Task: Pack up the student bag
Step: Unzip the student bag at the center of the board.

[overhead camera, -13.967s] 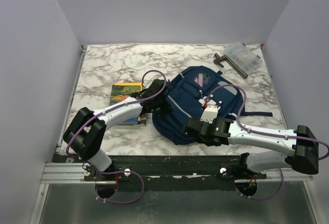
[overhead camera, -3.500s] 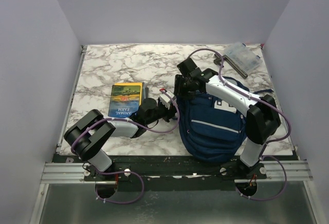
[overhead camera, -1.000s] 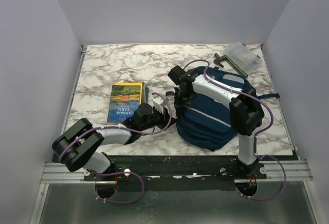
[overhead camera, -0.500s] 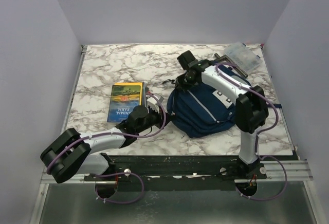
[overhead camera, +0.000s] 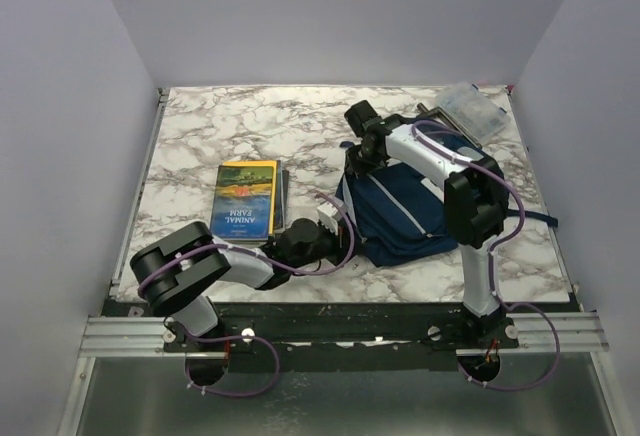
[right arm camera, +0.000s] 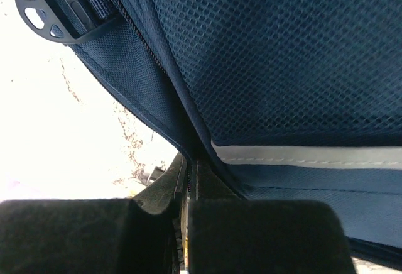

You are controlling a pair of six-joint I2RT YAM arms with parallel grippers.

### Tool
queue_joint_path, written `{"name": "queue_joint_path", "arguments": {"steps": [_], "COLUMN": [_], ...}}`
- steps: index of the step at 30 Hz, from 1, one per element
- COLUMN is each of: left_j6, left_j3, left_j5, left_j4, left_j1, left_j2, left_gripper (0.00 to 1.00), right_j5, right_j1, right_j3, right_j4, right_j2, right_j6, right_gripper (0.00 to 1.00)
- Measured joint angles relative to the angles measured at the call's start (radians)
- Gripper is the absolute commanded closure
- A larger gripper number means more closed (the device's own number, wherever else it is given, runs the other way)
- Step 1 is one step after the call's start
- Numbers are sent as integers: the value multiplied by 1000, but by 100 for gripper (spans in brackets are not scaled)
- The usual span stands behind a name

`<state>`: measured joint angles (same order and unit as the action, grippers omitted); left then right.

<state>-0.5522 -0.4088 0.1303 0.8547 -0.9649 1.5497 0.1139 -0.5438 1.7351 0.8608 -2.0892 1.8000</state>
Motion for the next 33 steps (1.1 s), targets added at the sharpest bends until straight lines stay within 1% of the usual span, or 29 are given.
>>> {"name": "queue_joint_path", "arguments": {"steps": [3,5,8,9,11,13,15,18,20,22,26,28,30,33], "left_j6": [18,30,46,46,42,30,14,-10,-25,-36,-52,-59,-69,-75], "left_j3": [-50,-62,-64,-66,-68,-63,-45,-18,-13,-13,-13,-9,2,33], "left_j5": [-13,-42,-87,-97,-108,-108,-93,-46,-11,23,77,97,122,141], "left_j4": [31,51,72,74,85,93,109,110,112,117,126,132,140,151], "left_j1": [-40,-58,-76,-78,-79,-79,-79,-79,-78,-75,-62,-51,-35,-13], "left_j2": [51,61,61,62,64,64,64,64,63,62,62,62,60,39], "left_gripper": [100,100,100,100,100,100,100,100,100,100,100,100,100,100], "right_j5": [3,10,25,31,39,46,52,51,54,53,52,56,72,74], "right_j1": [1,3,3,4,4,6,10,22,23,27,17,-11,-70,-188], "right_j3": [55,138,230,248,258,242,151,-78,-206,-278,-364,-414,-472,-537], "right_j4": [61,124,171,182,183,155,59,-97,-143,-146,-119,-74,-24,42], "right_j2": [-22,-56,-90,-93,-92,-84,-43,98,220,332,544,612,640,620], "right_j6": [3,-1,-19,-31,-77,-144,-248,-488,-666,-825,-1120,-1224,-1300,-1369], "right_gripper": [100,99,99,96,74,60,45,30,25,18,14,13,13,14]}}
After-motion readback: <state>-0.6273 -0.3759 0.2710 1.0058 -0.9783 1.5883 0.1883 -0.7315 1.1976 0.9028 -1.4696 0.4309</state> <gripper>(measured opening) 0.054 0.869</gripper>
